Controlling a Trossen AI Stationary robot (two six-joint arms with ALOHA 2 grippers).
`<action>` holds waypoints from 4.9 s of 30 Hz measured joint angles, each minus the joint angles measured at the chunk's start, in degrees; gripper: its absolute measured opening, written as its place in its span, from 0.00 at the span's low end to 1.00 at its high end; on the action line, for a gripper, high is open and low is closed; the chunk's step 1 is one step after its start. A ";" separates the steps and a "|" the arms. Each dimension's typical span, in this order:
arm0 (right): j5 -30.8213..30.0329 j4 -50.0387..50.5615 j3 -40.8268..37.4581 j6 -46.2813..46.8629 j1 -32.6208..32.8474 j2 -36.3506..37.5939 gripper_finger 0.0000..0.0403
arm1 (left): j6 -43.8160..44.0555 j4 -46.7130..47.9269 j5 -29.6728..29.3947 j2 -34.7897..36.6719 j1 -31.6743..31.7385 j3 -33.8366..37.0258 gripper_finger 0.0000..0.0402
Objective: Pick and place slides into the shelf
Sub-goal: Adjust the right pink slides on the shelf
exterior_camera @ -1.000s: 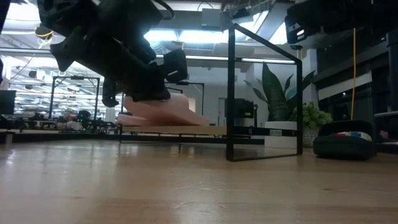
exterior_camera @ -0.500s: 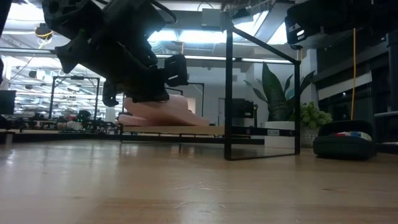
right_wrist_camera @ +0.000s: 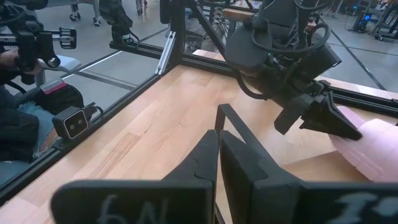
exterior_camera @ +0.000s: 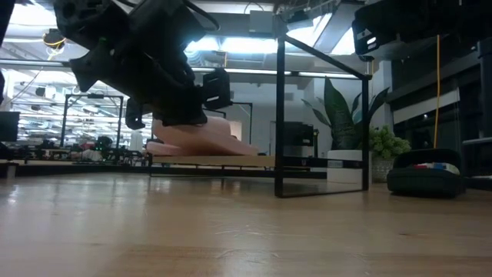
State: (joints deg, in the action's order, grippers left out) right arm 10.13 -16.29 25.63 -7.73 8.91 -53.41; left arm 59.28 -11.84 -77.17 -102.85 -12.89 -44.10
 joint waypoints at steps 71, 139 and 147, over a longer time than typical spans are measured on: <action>0.07 0.02 0.00 1.68 0.02 0.00 0.05 | -17.72 0.86 6.79 0.03 3.02 0.00 0.24; 0.02 -1.40 0.00 -0.32 2.05 0.00 0.05 | -41.85 5.36 17.71 0.27 2.19 -0.07 0.00; 0.00 -1.42 0.00 -0.31 2.05 0.00 0.05 | -42.67 8.33 12.96 0.38 2.45 -0.07 0.00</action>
State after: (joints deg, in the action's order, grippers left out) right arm 10.13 -17.71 25.63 -8.03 10.96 -53.41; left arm 16.62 -3.51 -64.21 -102.48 -10.44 -44.16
